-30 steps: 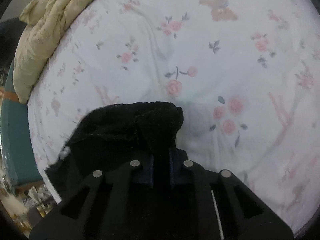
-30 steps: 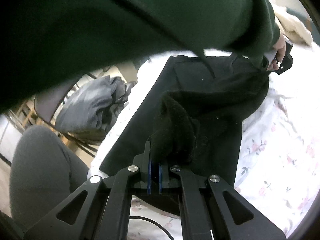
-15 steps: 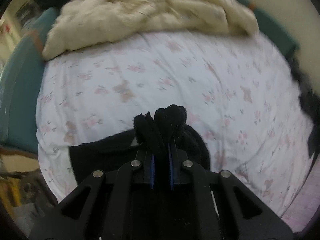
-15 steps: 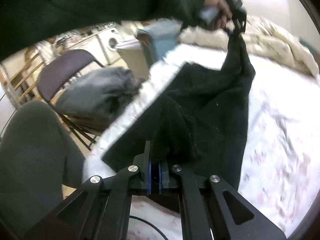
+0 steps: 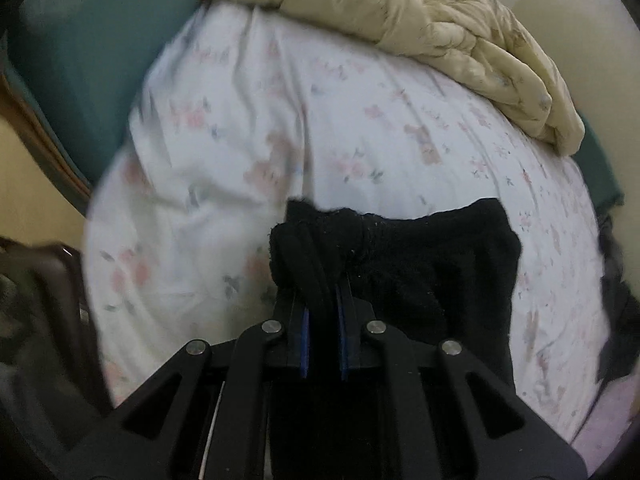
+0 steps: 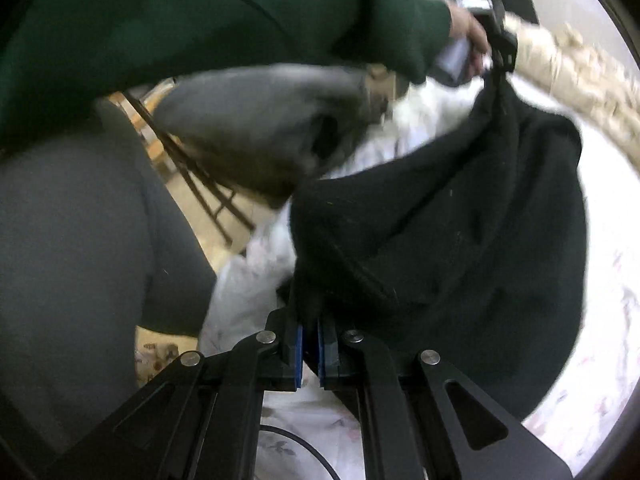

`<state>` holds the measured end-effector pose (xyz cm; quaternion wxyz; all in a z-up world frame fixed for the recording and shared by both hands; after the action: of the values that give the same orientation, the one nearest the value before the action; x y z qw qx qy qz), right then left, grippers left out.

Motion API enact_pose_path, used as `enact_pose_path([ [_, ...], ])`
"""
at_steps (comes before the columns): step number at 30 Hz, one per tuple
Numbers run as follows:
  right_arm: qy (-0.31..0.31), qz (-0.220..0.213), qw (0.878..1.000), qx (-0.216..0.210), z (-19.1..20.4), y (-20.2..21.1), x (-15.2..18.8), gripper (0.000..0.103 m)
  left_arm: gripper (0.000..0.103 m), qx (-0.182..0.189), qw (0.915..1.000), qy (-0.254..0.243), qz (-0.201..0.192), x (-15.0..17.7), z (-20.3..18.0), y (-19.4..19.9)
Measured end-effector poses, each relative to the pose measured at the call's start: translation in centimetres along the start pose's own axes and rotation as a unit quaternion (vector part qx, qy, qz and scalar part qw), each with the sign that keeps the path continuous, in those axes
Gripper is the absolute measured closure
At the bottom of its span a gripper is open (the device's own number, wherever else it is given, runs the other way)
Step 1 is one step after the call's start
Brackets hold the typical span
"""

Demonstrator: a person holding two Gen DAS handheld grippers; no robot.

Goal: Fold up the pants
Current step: 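Open both tools and release the folded pants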

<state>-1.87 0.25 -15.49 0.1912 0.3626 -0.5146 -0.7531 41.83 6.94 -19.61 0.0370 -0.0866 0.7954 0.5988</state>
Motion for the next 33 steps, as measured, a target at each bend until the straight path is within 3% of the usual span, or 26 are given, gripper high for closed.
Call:
enact_pose_path([
  [2,-0.007,0.019,1.0,0.002,-0.3,-1.5,0.1,0.099,0.087,0.007,0.9999,0.008,-0.004,0.1,0.5,-0.9],
  [3,-0.004,0.025,1.0,0.006,-0.3,-1.9,0.0,0.099,0.081,0.006,0.9999,0.008,-0.006,0.1,0.6,-1.1],
  [4,-0.003,0.03,1.0,0.01,-0.4,-2.2,0.0,0.099,0.065,-0.002,0.9999,0.011,-0.009,0.1,0.8,-1.3],
  [6,0.002,0.037,0.999,0.017,0.1,-2.9,-0.2,0.098,0.043,-0.013,0.9997,0.017,-0.013,0.3,1.2,-1.0],
  [8,0.009,0.036,0.999,0.024,0.7,-3.2,-0.4,0.098,0.037,0.004,0.9996,0.021,-0.019,0.9,1.6,0.5],
  [12,0.027,0.0,0.997,0.071,1.2,-2.9,-0.3,0.098,0.037,-0.029,0.9984,0.009,-0.049,3.1,2.4,5.5],
  [15,0.058,-0.02,0.994,0.095,2.8,-3.1,0.5,0.093,0.034,-0.02,0.9969,-0.008,-0.075,6.6,2.0,10.5],
  [17,0.07,-0.016,0.994,0.086,3.5,-3.8,1.3,0.092,0.025,-0.01,0.9968,-0.009,-0.079,10.0,1.5,13.2],
  [19,0.081,-0.018,0.995,0.056,4.3,-3.9,2.1,0.089,0.022,-0.007,0.9971,-0.012,-0.074,13.8,1.0,14.8],
  [20,0.082,-0.02,0.995,0.054,4.7,-3.7,2.4,0.082,0.022,-0.007,0.9973,-0.013,-0.071,15.4,0.9,15.1],
  [22,0.091,-0.021,0.995,0.038,5.5,-3.0,2.8,0.06,0.021,-0.004,0.9982,-0.01,-0.058,18.8,0.9,14.7],
  [23,0.098,-0.021,0.995,0.021,6.1,-2.6,3.1,0.042,0.021,-0.006,0.999,-0.006,-0.044,20.5,1.0,13.8],
  [24,0.108,-0.022,0.994,-0.005,6.9,-1.7,3.7,0.034,0.021,-0.009,0.9996,0.006,-0.026,22.0,1.3,12.8],
  [28,0.122,-0.008,0.992,-0.018,7.1,1.7,6.0,0.034,0.022,0.041,0.9973,0.044,0.041,26.0,0.8,7.5],
  [32,0.095,-0.018,0.995,0.028,4.0,4.4,8.1,0.034,0.023,0.048,0.9973,-0.006,0.055,26.7,-2.0,4.3],
  [33,0.066,-0.024,0.997,0.037,2.1,4.7,8.6,0.034,0.038,0.039,0.9978,-0.014,0.052,26.4,-2.4,3.6],
])
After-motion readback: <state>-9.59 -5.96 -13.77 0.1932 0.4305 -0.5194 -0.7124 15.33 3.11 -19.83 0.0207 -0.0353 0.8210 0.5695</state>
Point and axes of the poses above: each gripper's, at about its wrist camera, not at the fingertips, and y roughly against the way its jaws point, z to its left, x to its underside, the point moved 5 cm from there along -y, roughly the way its jaws point, and after that the axes turned 13 degrees about z, right-handed, at the moved point
